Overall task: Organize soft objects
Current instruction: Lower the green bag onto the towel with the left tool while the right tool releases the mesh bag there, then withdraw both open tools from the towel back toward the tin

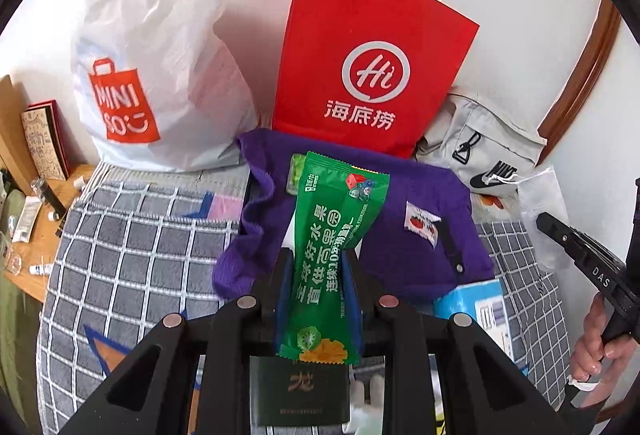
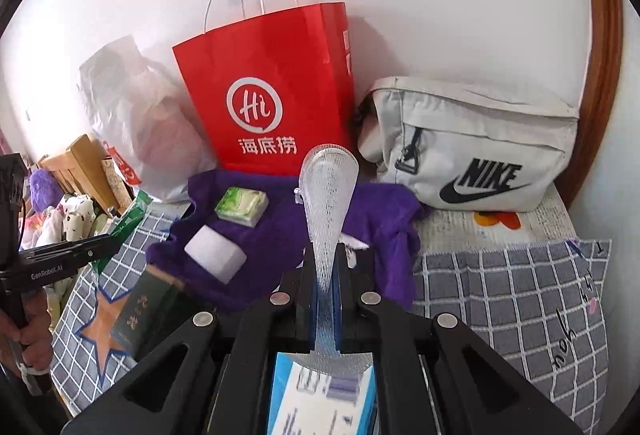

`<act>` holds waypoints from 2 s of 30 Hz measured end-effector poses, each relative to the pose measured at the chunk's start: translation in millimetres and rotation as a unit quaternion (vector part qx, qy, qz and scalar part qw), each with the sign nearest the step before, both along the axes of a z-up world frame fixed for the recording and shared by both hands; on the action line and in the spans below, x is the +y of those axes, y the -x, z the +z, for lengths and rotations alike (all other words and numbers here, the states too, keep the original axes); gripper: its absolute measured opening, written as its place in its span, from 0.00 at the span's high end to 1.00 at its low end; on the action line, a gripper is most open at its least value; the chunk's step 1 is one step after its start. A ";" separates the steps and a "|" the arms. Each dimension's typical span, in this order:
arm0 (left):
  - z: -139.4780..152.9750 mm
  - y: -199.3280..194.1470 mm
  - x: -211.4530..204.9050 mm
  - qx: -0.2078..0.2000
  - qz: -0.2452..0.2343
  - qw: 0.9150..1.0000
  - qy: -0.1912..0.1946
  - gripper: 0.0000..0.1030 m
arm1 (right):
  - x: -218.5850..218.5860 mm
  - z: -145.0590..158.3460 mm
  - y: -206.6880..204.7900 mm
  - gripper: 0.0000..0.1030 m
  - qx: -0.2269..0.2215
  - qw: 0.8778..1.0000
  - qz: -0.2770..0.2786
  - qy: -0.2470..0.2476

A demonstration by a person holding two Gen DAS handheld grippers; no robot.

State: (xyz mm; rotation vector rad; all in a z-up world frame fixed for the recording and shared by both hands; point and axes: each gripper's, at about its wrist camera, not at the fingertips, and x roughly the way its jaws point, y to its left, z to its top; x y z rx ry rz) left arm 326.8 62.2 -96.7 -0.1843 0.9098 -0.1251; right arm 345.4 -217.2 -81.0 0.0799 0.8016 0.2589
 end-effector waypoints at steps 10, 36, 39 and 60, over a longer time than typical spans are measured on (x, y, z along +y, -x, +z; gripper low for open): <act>-5.6 -38.0 -0.4 0.008 0.008 1.000 0.000 0.77 | 12.4 -28.1 -45.0 0.93 0.037 0.999 0.026 -0.003; -74.5 -104.9 -6.4 0.066 0.000 0.997 0.033 0.75 | 6.9 -114.6 -86.0 0.91 0.153 0.987 0.051 -0.010; -80.3 -107.8 -6.1 0.076 -0.008 0.996 0.046 0.75 | 7.8 -119.9 -88.0 0.91 0.161 0.986 0.052 -0.011; -61.6 -105.2 -22.5 0.063 -0.018 0.998 0.017 0.39 | 6.9 -87.0 -77.4 0.42 0.104 0.994 0.033 0.017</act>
